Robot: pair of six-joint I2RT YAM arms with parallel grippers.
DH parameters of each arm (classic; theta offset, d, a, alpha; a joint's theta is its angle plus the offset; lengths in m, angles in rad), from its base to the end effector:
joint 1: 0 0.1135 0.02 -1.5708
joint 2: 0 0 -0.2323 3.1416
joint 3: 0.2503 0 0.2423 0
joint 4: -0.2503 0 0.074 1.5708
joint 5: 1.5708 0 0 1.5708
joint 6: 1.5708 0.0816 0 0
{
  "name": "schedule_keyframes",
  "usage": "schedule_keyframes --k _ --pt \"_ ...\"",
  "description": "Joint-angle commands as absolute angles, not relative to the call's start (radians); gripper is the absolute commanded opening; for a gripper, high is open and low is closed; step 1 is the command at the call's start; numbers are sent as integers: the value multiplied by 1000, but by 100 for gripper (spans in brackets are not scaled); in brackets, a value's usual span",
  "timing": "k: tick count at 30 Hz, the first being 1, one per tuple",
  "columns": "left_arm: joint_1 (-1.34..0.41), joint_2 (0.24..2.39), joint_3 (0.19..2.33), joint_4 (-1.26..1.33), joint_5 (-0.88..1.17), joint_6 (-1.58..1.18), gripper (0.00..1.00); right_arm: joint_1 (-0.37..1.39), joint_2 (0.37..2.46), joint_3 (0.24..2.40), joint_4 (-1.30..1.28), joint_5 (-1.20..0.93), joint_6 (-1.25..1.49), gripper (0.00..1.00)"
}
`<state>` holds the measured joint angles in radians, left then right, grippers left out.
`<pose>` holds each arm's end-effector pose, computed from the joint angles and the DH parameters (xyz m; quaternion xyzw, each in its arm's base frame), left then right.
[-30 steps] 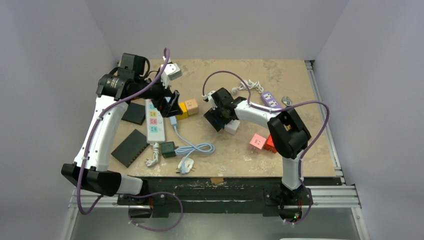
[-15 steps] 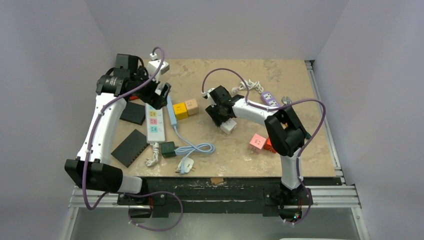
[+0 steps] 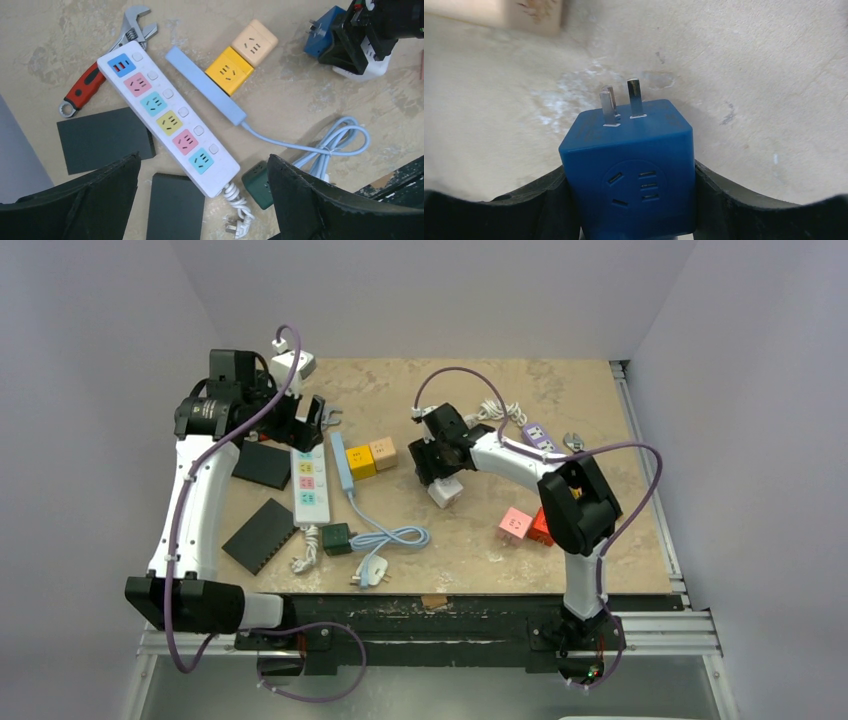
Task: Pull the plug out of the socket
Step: Pick up the socket from the center of the board.
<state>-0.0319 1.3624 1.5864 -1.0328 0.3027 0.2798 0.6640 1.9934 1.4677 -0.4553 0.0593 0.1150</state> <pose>0.2914 -0.0336 0.3416 0.1978 0.8979 -0.0934 0.3821 0.3455 0.2642 0.1303 -0.2510 0.9229 0.0841 0.2795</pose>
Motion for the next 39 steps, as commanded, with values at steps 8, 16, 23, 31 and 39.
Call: schedule_keyframes --k 8,16,23,31,39 --pt "-89 1289 1507 -999 430 179 100 610 1839 1628 -424 -2 440 0" --pt "-302 1168 1263 -798 373 143 100 617 1691 1517 -385 79 672 0" --pt "-557 1113 1204 -720 77 371 100 626 1647 1496 -461 157 875 0" --pt "-567 1067 1398 -845 260 157 100 769 1448 1327 -219 393 892 0" --pt "-568 998 1275 -643 413 -231 100 924 1283 1156 32 564 881 0"
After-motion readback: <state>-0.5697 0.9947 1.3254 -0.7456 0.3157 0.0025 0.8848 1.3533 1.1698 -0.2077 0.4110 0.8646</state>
